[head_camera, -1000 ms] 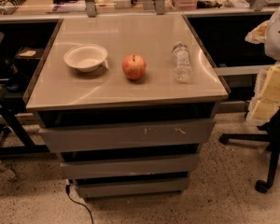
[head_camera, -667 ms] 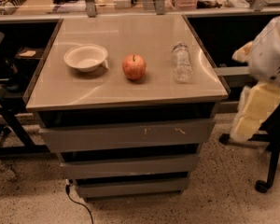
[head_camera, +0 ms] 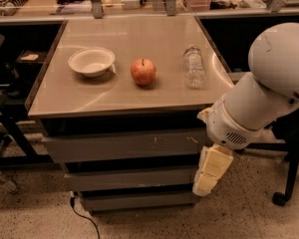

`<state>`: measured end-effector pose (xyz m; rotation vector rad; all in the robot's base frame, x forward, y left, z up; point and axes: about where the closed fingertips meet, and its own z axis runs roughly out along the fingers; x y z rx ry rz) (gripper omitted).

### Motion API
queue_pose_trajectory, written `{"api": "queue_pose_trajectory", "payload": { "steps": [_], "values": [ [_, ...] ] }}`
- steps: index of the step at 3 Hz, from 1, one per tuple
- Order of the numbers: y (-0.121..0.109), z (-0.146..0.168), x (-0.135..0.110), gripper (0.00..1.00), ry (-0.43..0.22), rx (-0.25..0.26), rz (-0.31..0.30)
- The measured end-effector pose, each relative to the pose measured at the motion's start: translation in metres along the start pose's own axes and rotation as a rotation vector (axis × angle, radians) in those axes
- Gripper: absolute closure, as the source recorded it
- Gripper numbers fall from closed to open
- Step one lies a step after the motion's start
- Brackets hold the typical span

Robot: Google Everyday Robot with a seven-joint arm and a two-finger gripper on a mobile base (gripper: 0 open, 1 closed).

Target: Open top drawer

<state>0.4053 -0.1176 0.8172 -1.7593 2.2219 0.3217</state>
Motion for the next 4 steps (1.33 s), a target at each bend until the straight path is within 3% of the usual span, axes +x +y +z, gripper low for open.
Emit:
{"api": "queue_pose_trajectory", "payload": {
  "steps": [1,2,3,4],
  "values": [
    [0.000,-0.001,0.000,0.00,0.001,0.002,0.000],
    [-0.002,0.021,-0.004,0.00,0.027,0.053,0.006],
    [-0.033,0.089,-0.001,0.00,0.090,0.138,0.031],
    [-0.034,0.089,-0.001,0.00,0.093,0.144,0.033]
  ]
}}
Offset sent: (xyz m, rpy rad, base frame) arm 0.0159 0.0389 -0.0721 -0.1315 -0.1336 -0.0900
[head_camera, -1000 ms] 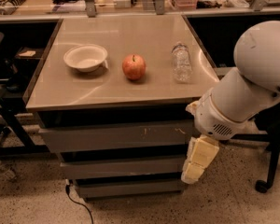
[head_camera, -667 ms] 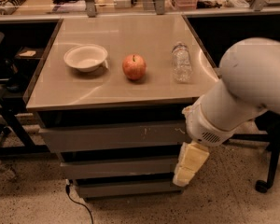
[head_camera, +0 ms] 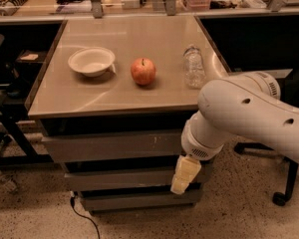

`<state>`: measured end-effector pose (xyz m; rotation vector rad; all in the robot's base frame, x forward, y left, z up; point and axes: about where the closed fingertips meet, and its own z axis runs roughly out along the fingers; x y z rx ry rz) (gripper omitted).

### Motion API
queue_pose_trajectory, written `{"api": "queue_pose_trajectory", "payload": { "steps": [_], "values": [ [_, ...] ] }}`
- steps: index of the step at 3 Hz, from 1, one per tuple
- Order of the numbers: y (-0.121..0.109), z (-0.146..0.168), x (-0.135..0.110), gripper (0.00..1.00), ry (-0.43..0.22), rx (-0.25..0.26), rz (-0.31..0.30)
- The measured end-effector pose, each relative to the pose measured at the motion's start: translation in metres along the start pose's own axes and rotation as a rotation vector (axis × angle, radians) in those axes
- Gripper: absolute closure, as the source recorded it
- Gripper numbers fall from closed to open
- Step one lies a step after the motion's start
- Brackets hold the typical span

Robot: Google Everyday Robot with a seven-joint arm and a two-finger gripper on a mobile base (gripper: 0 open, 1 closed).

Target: Open top drawer

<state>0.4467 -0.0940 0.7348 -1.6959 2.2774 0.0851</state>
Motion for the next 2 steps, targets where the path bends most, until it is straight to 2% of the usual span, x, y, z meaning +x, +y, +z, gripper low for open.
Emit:
{"api": "queue_pose_trajectory", "payload": {
  "steps": [1,2],
  "values": [
    [0.005,0.000,-0.002,0.00,0.036,0.037,-0.021],
    [0.007,0.029,-0.002,0.00,0.074,0.067,-0.041]
  ]
}}
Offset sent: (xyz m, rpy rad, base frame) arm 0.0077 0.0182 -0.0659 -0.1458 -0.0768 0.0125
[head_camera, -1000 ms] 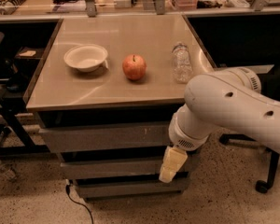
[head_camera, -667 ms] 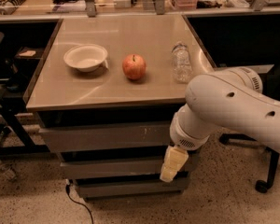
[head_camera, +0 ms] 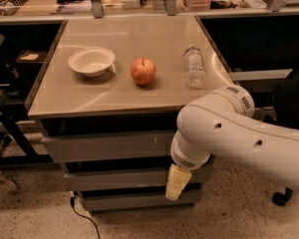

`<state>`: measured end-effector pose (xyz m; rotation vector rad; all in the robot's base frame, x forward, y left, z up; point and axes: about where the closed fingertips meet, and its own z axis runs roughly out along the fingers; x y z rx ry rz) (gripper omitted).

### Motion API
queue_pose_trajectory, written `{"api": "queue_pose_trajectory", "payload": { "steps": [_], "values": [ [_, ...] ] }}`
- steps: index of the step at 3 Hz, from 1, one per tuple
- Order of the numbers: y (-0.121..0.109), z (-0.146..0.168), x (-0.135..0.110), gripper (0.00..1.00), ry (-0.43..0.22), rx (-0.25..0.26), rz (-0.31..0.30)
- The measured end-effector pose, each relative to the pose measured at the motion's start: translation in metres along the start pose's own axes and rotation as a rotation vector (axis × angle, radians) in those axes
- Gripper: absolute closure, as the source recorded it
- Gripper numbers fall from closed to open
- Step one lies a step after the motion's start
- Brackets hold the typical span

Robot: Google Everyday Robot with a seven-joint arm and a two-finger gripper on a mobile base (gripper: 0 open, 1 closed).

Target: Open top drawer

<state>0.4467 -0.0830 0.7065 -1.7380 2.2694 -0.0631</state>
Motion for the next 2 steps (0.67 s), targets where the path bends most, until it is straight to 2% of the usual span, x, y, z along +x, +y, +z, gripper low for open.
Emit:
{"api": "queue_pose_trajectory", "payload": {
  "steps": [2],
  "values": [
    [-0.018,0.042,-0.005,0.00,0.025,0.031,-0.008]
  ]
}}
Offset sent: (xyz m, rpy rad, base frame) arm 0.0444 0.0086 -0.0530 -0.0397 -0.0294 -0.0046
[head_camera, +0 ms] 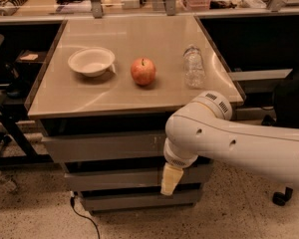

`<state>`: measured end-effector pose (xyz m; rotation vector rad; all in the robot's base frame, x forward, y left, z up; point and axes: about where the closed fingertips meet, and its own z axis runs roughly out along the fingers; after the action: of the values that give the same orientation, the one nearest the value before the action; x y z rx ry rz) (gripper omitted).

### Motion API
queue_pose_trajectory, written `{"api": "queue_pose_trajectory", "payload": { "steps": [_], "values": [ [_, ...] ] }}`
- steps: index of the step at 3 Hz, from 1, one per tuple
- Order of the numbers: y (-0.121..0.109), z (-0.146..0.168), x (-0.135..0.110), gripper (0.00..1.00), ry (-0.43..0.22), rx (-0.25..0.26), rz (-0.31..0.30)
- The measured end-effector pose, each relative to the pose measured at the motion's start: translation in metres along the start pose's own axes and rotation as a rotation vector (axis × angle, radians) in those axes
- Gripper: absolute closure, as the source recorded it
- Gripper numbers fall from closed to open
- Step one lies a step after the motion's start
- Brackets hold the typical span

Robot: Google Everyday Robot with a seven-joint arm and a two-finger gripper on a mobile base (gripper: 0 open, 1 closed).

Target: Open top drawer

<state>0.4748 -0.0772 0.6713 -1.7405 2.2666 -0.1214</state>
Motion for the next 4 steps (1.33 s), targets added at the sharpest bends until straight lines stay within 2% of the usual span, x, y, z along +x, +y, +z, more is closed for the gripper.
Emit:
{"api": "queue_pose_trajectory", "payload": {
  "steps": [2,4],
  "values": [
    [-0.027,0.017,-0.009,0.00,-0.004,0.031,-0.020],
    [-0.028,0.043,-0.011,0.00,0.005,-0.003,-0.042]
  ]
}}
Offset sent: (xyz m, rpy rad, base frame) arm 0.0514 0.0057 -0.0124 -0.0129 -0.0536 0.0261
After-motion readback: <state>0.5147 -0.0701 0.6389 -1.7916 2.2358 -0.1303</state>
